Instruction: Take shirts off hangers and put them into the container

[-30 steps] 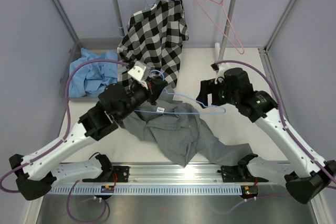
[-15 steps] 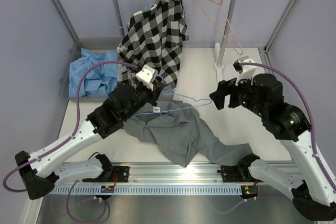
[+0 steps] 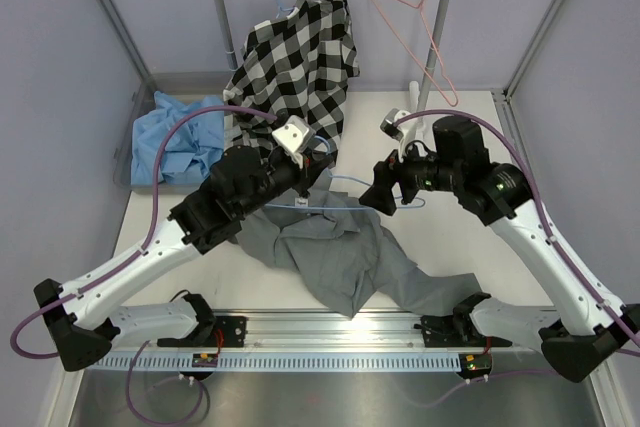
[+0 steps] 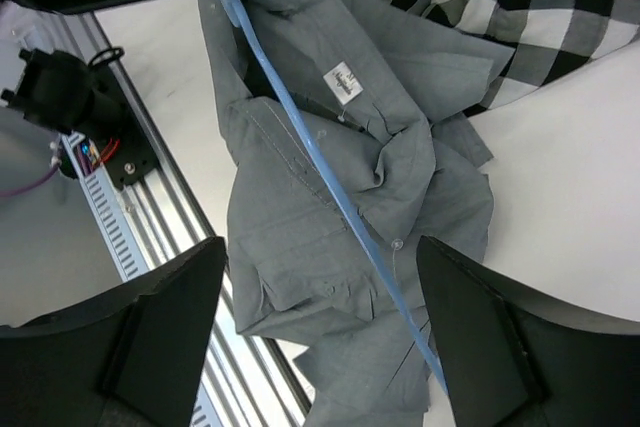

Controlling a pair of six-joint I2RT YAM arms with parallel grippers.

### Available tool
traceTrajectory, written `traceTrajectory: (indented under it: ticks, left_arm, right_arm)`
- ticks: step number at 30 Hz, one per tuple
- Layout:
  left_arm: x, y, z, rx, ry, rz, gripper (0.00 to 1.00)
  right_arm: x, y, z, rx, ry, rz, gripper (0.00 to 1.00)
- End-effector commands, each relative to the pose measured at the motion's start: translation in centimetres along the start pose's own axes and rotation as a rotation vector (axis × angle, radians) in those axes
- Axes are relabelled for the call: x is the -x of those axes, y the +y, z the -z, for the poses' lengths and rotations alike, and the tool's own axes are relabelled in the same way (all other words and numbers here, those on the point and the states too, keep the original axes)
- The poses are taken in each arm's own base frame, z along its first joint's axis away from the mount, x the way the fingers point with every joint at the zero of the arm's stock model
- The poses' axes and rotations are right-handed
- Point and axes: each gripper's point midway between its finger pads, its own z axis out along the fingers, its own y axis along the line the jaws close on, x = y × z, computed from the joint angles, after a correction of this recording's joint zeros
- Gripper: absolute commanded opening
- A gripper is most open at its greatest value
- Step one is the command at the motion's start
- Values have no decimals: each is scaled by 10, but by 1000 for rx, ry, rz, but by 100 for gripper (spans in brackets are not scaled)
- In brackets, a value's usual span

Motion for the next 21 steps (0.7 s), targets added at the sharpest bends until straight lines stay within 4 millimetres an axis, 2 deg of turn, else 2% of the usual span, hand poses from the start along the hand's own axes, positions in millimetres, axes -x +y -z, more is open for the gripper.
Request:
traceTrajectory:
  ticks: [1, 4, 7, 8, 10, 11, 14, 15, 19, 21]
  left_arm:
    - [47, -9, 6, -51, -130, -32, 0]
    - [51, -6, 7, -38, -135, -32, 0]
    - [50, -6, 8, -36, -132, -33, 0]
    - [51, -6, 8, -36, -133, -32, 0]
    - [52, -7, 9, -41, -138, -32, 0]
    - [52, -7, 9, -41, -138, -32, 0]
    - [52, -6, 11, -38, -141, -32, 0]
    - [53, -5, 11, -35, -144, -31, 0]
    - [53, -4, 15, -24, -149, -31, 2]
    - [52, 2, 18, 6, -150, -28, 14]
  right_arm:
    - [4, 15, -6, 101, 3, 60, 82]
    - [-7, 15, -15, 101, 46, 63, 76]
    - [-13, 15, -17, 105, 57, 60, 61]
    - [-13, 16, -16, 103, 54, 63, 51]
    - [-15, 15, -16, 97, 56, 66, 40]
    - [-15, 14, -16, 94, 57, 65, 28]
    - [-15, 13, -13, 75, 53, 71, 10]
    - [-14, 11, -14, 66, 49, 71, 0]
    - [-15, 7, -10, 34, 48, 66, 0]
    - [-17, 8, -7, 25, 43, 59, 0]
